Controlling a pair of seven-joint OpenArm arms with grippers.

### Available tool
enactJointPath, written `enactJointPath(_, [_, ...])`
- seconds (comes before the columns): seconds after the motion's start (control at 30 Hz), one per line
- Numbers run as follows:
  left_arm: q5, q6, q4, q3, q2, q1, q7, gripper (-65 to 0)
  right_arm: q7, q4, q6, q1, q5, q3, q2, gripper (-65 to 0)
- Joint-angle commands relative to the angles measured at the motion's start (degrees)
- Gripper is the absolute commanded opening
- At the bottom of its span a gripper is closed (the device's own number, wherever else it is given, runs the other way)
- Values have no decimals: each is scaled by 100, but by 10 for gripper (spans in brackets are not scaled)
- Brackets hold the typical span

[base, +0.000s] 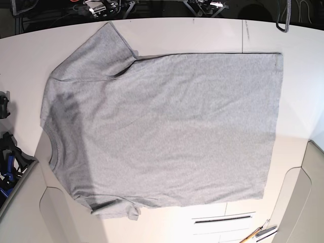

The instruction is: Fold the T-shirt properly

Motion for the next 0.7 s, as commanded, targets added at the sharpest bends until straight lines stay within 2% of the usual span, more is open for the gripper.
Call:
enactJointPath(0.0, [24, -22, 42, 9, -4, 31, -57, -650, 44, 48, 17, 28, 0, 15, 0, -650])
enactJointPath(0.53, [26, -22, 42, 9, -20, 96, -192, -650, 48, 48, 17, 24, 0, 15, 7, -650])
enactJointPath(0.67, [17, -345, 48, 9, -190, 223, -389, -650, 52, 48, 17, -39, 9, 15, 50, -650])
